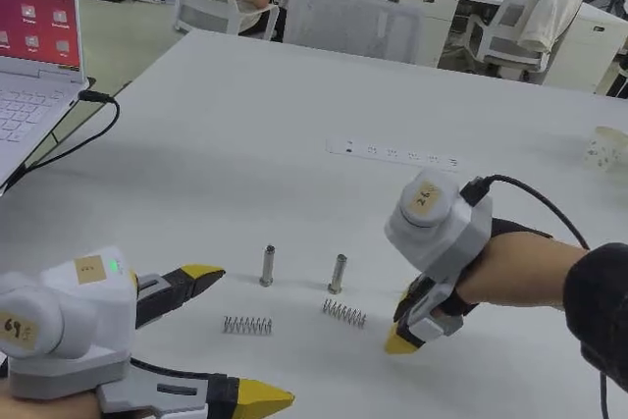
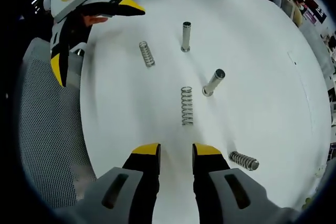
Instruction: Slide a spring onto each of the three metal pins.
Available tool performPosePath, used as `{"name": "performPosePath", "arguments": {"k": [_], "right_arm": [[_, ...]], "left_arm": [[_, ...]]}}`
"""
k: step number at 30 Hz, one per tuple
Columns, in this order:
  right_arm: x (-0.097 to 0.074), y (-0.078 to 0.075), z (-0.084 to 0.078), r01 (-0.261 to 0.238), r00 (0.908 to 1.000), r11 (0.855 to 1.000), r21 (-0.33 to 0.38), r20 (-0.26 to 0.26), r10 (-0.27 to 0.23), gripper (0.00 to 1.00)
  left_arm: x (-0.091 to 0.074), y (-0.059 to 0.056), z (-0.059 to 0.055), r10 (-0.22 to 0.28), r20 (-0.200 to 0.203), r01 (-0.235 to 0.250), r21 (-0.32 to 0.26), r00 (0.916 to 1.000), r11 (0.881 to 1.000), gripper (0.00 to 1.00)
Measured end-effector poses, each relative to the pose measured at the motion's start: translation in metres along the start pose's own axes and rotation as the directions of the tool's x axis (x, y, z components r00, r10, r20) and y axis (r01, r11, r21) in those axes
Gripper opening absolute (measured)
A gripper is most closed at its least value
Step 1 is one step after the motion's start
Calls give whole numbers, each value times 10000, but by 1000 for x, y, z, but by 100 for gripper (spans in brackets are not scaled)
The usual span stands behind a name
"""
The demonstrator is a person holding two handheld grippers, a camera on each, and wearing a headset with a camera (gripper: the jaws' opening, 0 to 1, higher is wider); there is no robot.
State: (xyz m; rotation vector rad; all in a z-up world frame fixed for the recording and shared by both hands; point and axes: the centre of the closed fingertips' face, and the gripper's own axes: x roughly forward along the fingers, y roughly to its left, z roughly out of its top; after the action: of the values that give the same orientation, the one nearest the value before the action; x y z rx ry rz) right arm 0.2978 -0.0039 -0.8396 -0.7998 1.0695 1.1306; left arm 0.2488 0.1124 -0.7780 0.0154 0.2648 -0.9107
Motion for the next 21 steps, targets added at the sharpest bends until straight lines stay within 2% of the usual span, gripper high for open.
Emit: {"name": "performPosePath", "arguments": {"k": [13, 21], "right_arm": [[14, -11, 21, 45, 9999, 9995, -301, 131, -41, 19], [22, -14, 25, -19, 10000, 9989, -466, 95, 24, 16]], "left_arm": [[-3, 1, -1, 76, -13, -76, -67, 10000, 9999, 91], [-4, 4, -3, 130, -88, -131, -146, 9999, 9998, 90]]}}
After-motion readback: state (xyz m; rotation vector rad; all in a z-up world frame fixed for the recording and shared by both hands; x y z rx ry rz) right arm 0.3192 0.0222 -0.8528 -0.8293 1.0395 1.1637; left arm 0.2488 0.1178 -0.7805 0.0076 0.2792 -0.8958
